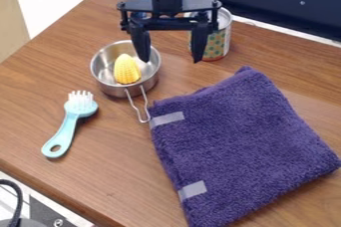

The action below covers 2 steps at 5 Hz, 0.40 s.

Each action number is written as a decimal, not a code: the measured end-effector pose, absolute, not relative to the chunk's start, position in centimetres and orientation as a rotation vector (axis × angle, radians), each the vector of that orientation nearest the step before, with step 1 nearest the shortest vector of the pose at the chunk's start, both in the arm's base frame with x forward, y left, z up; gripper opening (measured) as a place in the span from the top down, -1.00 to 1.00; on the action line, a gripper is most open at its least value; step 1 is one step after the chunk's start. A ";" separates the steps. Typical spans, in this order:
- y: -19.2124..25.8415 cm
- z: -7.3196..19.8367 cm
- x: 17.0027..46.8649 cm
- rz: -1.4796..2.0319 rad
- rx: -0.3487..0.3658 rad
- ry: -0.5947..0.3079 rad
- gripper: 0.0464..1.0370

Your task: Move the silver pot to the upper part of the table

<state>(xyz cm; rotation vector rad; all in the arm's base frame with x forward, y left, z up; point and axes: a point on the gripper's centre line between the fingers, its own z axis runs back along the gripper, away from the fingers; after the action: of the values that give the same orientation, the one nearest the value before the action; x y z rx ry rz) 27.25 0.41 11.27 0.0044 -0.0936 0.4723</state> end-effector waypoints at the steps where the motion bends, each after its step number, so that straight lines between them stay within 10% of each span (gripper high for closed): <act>1: 0.7 10.6 27.0 0.469 0.010 -0.074 -0.92; 2: 3.7 10.6 26.9 0.451 0.010 -0.122 -0.92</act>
<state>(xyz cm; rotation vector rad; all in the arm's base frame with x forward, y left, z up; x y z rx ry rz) 26.92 3.72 10.57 0.0103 -0.1225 0.4507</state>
